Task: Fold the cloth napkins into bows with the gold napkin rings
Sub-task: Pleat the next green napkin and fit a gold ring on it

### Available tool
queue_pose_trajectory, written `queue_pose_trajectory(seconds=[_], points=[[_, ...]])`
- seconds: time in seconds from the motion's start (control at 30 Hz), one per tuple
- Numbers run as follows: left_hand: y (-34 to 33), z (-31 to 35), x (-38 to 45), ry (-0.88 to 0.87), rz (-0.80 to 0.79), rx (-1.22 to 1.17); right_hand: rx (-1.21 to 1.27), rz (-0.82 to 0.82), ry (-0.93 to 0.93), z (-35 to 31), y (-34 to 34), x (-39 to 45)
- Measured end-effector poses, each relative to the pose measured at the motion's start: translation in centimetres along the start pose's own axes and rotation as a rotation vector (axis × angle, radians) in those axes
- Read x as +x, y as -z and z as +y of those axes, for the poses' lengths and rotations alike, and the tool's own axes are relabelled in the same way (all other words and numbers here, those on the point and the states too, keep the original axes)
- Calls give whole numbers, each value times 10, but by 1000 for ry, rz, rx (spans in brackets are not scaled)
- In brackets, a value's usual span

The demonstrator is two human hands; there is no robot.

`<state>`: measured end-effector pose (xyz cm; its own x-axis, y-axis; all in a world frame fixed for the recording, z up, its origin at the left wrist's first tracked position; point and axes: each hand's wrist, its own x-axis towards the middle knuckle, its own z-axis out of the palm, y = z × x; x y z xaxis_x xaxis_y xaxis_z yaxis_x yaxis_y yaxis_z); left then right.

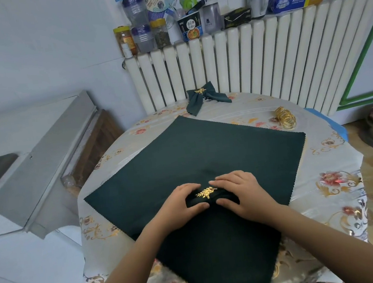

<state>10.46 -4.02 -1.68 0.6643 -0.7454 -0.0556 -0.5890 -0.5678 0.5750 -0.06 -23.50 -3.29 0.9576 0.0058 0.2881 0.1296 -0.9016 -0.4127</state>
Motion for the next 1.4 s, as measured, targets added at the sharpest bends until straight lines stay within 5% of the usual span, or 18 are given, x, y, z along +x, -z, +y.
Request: queue_pose_trajectory(seconds=[0.3, 0.6, 0.8, 1.4], points=[[-21, 4, -3, 18, 248, -175, 200, -33, -93, -20, -2, 18], [-19, 11, -3, 29, 73, -65, 185, -149, -158, -21, 6, 19], [-26, 11, -6, 20, 129, -91, 312, -17, -397, -29, 7, 20], [-27, 14, -4, 144, 169, -300, 390, -248, -659, -28, 15, 30]])
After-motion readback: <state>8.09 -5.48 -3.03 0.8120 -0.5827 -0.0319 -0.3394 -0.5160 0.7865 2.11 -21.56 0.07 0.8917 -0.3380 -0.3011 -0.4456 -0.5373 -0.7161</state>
